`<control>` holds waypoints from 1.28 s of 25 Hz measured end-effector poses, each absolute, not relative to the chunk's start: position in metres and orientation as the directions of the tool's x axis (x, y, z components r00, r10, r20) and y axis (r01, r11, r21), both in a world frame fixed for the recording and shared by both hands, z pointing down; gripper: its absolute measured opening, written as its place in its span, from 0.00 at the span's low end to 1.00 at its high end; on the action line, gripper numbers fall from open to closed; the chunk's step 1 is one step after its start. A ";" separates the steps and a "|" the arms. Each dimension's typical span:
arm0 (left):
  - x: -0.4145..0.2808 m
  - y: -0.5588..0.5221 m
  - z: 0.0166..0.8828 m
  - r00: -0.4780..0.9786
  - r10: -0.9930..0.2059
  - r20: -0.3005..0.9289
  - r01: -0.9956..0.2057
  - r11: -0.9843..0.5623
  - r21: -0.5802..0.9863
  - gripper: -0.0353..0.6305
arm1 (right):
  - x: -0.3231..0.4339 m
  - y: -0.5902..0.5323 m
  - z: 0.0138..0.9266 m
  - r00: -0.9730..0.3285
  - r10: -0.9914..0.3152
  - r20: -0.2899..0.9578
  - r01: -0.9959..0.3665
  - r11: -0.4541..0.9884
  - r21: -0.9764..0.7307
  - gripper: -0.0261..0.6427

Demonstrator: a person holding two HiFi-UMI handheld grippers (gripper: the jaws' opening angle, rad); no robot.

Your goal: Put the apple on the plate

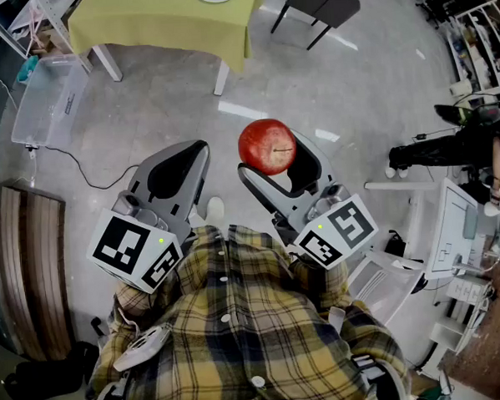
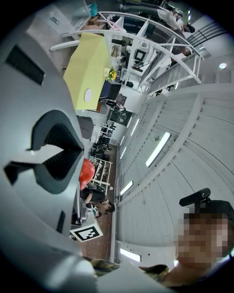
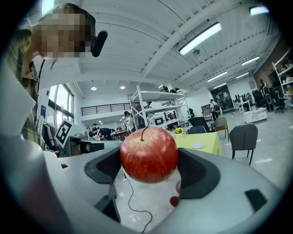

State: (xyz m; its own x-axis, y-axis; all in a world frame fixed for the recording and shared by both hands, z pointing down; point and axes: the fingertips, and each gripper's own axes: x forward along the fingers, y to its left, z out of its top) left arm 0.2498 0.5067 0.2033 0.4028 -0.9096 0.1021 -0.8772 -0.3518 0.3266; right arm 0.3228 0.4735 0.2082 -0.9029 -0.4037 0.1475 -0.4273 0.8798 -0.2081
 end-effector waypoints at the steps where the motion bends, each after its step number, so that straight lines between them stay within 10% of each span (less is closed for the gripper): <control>1: 0.252 0.506 0.203 0.404 -0.909 0.103 -0.877 -0.352 0.326 0.06 | 0.325 0.473 0.208 -0.903 -0.403 0.148 -0.427 0.880 -0.208 0.59; 32: 0.255 0.487 0.208 0.303 -0.941 0.148 -0.931 -0.260 0.255 0.06 | 0.363 0.445 0.220 -0.924 -0.373 0.089 -0.381 0.870 -0.314 0.59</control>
